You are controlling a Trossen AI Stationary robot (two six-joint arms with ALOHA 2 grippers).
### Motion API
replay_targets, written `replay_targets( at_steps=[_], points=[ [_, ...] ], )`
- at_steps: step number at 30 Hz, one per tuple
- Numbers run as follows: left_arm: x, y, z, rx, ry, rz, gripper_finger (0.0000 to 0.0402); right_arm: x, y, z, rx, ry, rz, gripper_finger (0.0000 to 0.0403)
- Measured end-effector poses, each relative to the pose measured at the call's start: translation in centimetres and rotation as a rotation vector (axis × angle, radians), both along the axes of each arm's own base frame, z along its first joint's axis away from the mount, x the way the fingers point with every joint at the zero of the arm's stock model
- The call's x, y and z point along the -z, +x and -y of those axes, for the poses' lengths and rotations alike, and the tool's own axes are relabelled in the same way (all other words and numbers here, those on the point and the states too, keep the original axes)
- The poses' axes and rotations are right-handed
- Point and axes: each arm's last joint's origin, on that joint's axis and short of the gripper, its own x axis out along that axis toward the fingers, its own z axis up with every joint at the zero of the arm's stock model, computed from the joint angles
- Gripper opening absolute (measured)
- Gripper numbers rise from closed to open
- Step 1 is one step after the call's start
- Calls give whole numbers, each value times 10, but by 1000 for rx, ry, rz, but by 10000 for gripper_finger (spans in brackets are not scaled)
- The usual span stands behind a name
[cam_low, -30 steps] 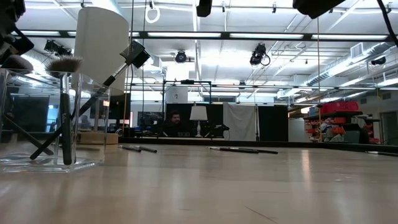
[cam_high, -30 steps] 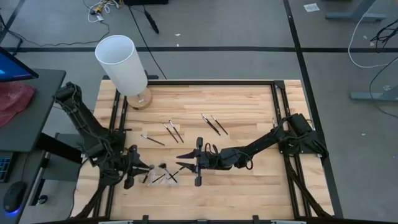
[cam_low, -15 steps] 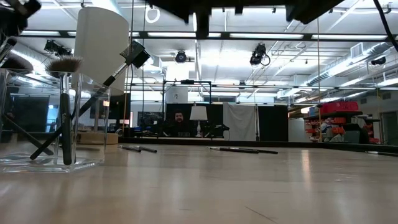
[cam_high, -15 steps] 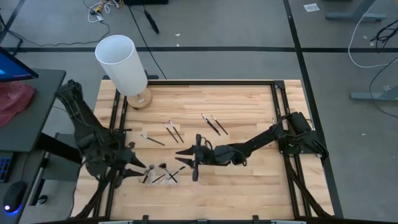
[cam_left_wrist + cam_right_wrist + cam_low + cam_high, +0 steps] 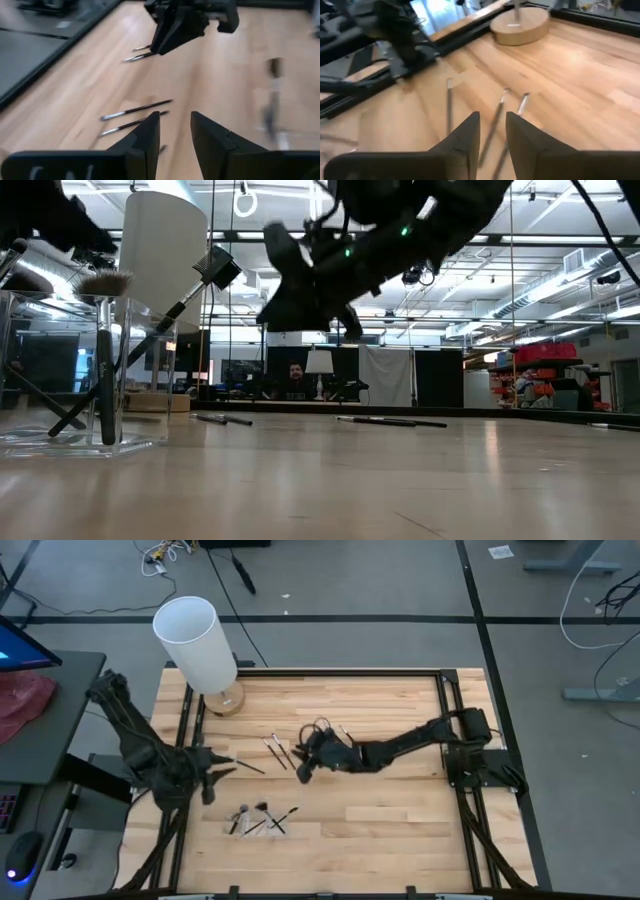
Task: Put items in baskets/containers
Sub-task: Put the eyeshadow brush into the transparent organizer
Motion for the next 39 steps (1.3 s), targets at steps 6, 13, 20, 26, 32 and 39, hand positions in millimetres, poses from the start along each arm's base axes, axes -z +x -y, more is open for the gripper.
replay_targets(
  at_steps=[6, 13, 20, 26, 32, 39],
  points=[
    [20, 2, -7, -79, 19, -18, 99, 27, 10, 23, -3, 9, -5, 132],
    [20, 5, -9, -114, 19, -1, 99, 67, 38, 30, -10, -36, -63, 183],
    [20, 5, -9, -115, 20, 0, 99, 90, 62, 34, 53, -118, -233, 176],
    [20, 5, -9, -114, 22, -1, 99, 96, 57, 37, 53, -124, -353, 124],
    [20, 5, -9, -114, 22, -1, 99, 101, 51, 30, 44, -138, -430, 27],
    [20, 5, -9, -110, 17, -7, 99, 102, 43, 10, 102, -155, -474, 24]
  ],
)
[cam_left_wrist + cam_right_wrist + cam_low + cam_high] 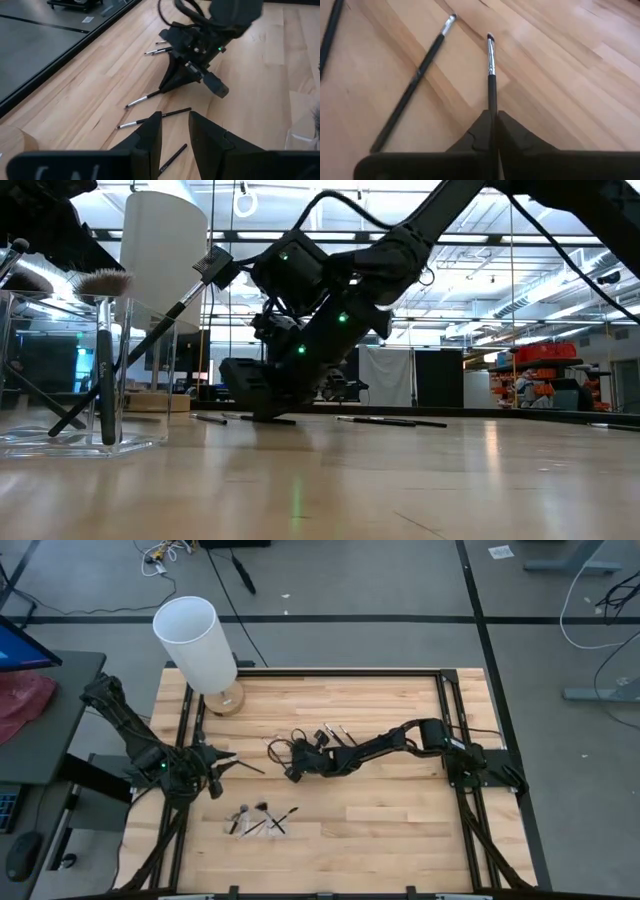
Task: Put items in baskets/containers
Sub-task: Put the eyeshadow brush into the transparent organizer
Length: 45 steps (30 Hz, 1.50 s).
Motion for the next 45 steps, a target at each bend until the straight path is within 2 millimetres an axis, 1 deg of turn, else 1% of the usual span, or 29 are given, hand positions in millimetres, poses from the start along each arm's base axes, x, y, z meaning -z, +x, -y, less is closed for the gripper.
replay_targets(
  at_steps=[3, 7, 9, 12, 15, 20, 24, 27, 30, 33, 36, 41, 45],
  points=[
    [0, 0, 0, 0, 0, 0, 99, -9, -3, -11, 11, -24, 10, 18],
    [0, 0, 0, 10, -11, -12, 99, -28, -9, -29, -35, -26, -1, 6],
    [1, 0, 1, 28, -28, -35, 99, -42, -11, -36, -64, -20, 8, 5],
    [2, 0, 2, 68, -38, -76, 99, -67, -13, -44, -74, -31, 70, 7],
    [2, 0, 2, 73, -37, -77, 99, -85, -15, -53, -81, -60, 117, 7],
    [-1, 3, 6, 110, -9, -51, 99, -122, -16, -76, -155, -99, 269, 7],
    [-9, 10, 14, 185, 28, 4, 99, -143, -11, -93, -255, -169, 431, 8],
    [-13, 17, 21, 239, 76, 32, 99, -160, -8, -104, -361, -185, 584, 8],
    [-15, 23, 29, 283, 139, 42, 99, -168, -7, -114, -481, -204, 689, 8],
    [-15, 31, 37, 318, 196, 49, 111, -174, -6, -120, -614, -213, 779, 8],
    [-15, 37, 44, 337, 224, 66, 139, -176, -6, -124, -711, -210, 806, 8],
    [-17, 46, 53, 362, 285, 102, 194, -178, -7, -128, -814, -228, 837, 8],
    [-19, 49, 60, 413, 337, 122, 218, -181, -8, -131, -901, -236, 870, 8]
  ],
)
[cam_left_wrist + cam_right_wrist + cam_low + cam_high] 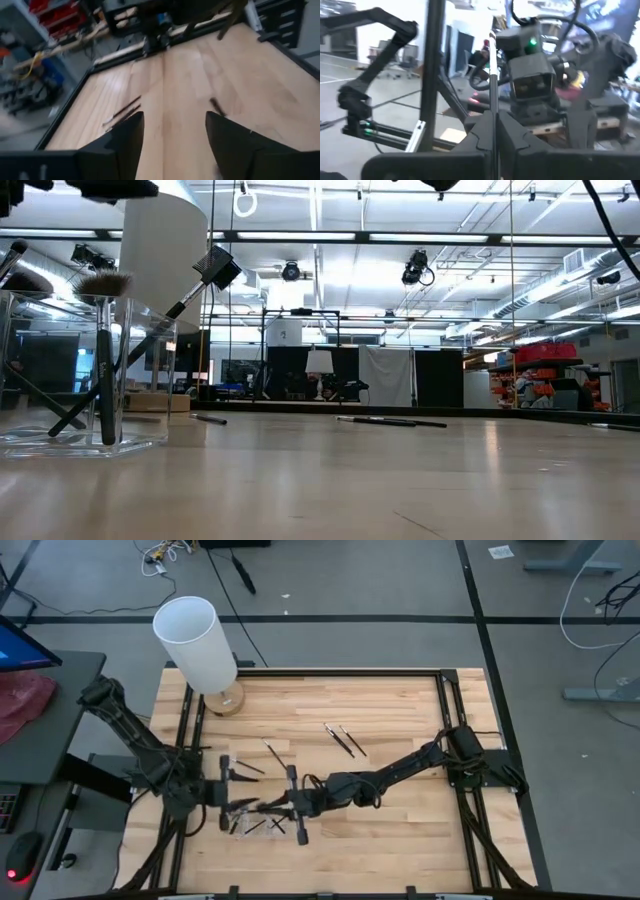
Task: Put items in baskets/containers
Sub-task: Put the eyeshadow brush into the transparent organizer
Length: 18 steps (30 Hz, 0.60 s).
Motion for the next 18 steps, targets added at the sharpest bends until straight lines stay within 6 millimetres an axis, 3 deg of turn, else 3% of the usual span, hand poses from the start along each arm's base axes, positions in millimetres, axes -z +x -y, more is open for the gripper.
replay_targets(
  at_steps=[18],
  points=[
    [-29, 11, 27, 328, -41, 268, 189, -1, -1, -2, -46, -19, 19, 8]
  ],
)
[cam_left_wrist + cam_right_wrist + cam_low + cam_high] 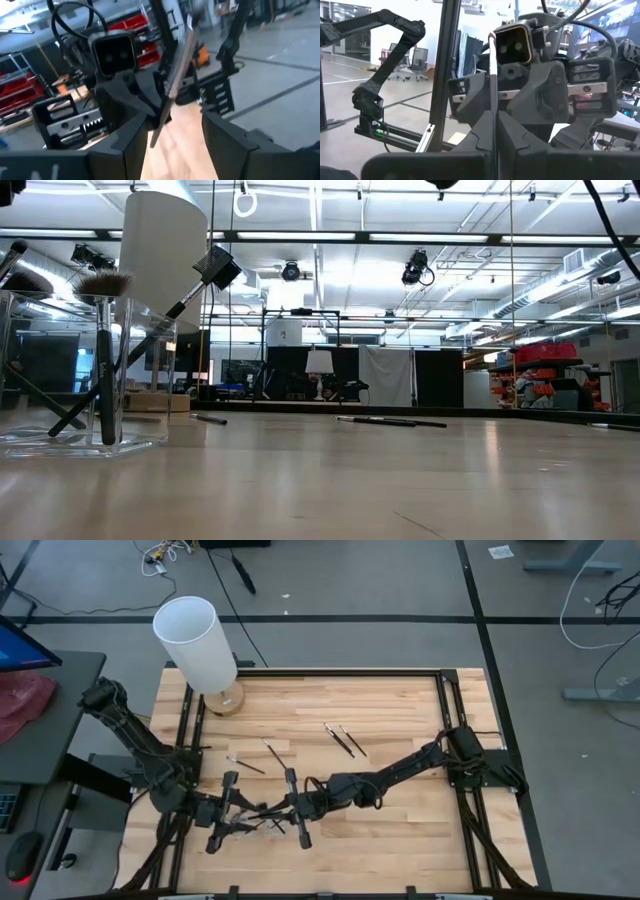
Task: Put items in baskets/containers
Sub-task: Put the eyeshadow brush into the transparent organizer
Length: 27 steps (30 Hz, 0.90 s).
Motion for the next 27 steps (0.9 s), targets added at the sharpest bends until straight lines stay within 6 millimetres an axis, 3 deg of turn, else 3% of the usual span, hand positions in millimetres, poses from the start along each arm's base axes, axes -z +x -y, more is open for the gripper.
replay_targets(
  at_steps=[8, 18, 27],
  points=[
    [-8, -8, 7, 50, -12, 72, 150, 1, 0, 0, 0, -4, -13, 8],
    [-9, -19, 14, 28, 65, 88, 18, 5, 1, -1, -9, 15, -68, 21],
    [-18, -41, 12, -58, 20, 65, 20, 21, 3, 9, 111, 99, -266, 75]
  ],
)
